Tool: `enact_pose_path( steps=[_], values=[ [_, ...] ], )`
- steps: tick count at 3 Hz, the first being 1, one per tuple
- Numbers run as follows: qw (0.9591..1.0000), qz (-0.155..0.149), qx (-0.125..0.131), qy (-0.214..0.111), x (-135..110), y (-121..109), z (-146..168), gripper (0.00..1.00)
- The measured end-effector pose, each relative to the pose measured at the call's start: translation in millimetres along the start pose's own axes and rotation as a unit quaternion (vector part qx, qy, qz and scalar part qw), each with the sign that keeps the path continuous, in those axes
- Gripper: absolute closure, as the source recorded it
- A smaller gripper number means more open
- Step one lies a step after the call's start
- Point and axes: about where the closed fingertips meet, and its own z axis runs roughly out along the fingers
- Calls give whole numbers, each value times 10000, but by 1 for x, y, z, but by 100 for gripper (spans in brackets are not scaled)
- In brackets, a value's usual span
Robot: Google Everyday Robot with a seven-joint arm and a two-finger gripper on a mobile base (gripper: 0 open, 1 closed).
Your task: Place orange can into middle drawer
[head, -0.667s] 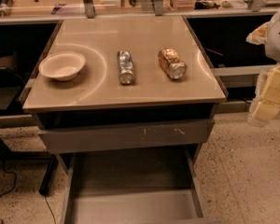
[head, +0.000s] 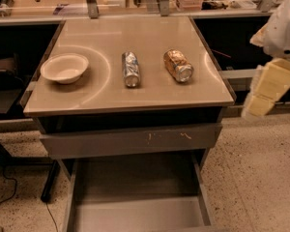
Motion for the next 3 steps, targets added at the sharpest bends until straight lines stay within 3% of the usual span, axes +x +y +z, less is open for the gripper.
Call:
enact_pose_path(
  steps=[1,2,3],
  values=[
    [9971,686,-322,13,-16,-26,26,0],
    [9929,1031,-573,161,-39,-75,60,0],
    [9936,1040,-451,6,-50,-93,62,0]
  ],
)
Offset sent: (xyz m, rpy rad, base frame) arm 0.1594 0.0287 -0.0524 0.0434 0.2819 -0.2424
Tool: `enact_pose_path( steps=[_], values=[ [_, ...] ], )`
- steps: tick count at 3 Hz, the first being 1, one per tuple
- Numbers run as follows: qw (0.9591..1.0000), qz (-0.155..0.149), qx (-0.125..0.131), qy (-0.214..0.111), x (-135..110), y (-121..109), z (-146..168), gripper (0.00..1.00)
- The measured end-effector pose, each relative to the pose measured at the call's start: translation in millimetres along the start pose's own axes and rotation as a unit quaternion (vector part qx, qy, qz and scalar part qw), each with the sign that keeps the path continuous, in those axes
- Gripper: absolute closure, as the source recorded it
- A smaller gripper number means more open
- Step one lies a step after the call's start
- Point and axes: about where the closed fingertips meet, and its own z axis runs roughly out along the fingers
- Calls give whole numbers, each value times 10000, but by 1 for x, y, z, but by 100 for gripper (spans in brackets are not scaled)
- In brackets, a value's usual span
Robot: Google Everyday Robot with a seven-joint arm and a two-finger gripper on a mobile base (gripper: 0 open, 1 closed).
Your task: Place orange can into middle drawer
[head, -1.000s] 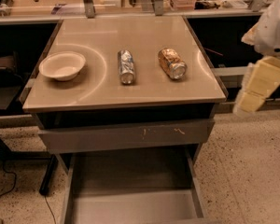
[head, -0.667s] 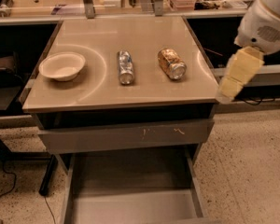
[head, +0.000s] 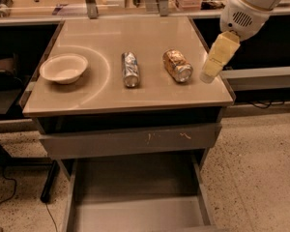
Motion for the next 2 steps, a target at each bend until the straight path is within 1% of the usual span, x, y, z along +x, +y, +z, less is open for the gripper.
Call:
enact_pose_path(
  steps=[1,2],
  values=[
    [10000,-1,5,-3,0,0,0,0],
    [9997,134,-19,-208,-28,-12,12,0]
  ],
)
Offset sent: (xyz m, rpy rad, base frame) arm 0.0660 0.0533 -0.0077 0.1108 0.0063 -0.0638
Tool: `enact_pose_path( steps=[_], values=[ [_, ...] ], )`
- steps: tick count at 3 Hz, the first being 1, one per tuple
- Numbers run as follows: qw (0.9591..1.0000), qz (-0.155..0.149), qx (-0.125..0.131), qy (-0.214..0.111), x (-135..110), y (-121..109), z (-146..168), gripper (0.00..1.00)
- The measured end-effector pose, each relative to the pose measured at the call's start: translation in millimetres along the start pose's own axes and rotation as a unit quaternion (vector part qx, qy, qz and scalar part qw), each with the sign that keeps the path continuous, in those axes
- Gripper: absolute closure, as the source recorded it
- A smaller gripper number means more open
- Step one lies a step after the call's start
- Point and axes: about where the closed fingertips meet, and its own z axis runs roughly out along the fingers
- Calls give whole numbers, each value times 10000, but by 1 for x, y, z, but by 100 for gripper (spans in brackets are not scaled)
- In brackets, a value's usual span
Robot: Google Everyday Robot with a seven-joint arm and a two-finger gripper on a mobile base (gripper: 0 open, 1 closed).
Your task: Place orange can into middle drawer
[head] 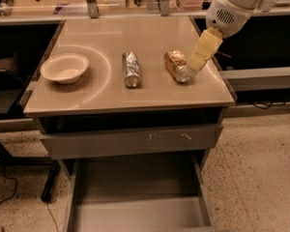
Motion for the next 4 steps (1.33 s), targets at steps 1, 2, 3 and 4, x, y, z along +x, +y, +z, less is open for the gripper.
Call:
enact_pose_path(
  steps=[1,2,3,4],
  values=[
    [9995,298,-14,-95,-74,-33,45,0],
    [9994,303,25,-158,-81,-37,49,0],
    [9990,327,-10,-299,-80,-43,54,0],
    [9980,460,-81,-424,-74,-52,69,0]
  ],
)
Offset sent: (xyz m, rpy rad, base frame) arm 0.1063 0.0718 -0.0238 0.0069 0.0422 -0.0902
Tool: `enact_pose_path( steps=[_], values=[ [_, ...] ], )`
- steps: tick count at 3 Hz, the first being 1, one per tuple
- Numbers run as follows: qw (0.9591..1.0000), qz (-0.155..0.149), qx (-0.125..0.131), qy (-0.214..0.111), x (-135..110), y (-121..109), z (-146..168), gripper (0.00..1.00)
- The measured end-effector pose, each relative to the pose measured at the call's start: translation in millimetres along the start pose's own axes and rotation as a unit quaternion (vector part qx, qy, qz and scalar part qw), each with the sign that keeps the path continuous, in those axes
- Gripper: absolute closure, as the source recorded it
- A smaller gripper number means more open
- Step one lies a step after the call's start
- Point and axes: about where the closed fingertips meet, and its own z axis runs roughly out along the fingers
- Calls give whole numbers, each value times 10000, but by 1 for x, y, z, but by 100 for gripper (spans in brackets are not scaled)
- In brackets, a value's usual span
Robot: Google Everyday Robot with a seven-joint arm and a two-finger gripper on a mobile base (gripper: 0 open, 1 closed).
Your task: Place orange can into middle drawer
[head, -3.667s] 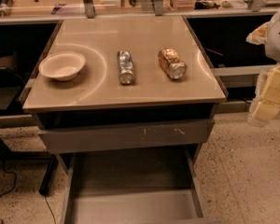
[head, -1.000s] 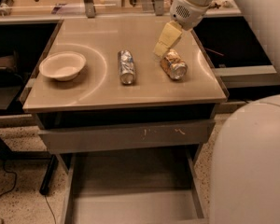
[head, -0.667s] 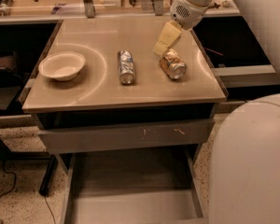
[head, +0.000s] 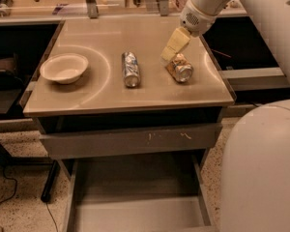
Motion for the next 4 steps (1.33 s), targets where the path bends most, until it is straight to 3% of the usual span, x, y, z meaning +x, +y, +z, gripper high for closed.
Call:
enact_pose_path(
  steps=[2,4],
  values=[
    [9991,267,-209,270,9,-7,38,0],
    [9980,247,-379,451,7,-5,68,0]
  ],
)
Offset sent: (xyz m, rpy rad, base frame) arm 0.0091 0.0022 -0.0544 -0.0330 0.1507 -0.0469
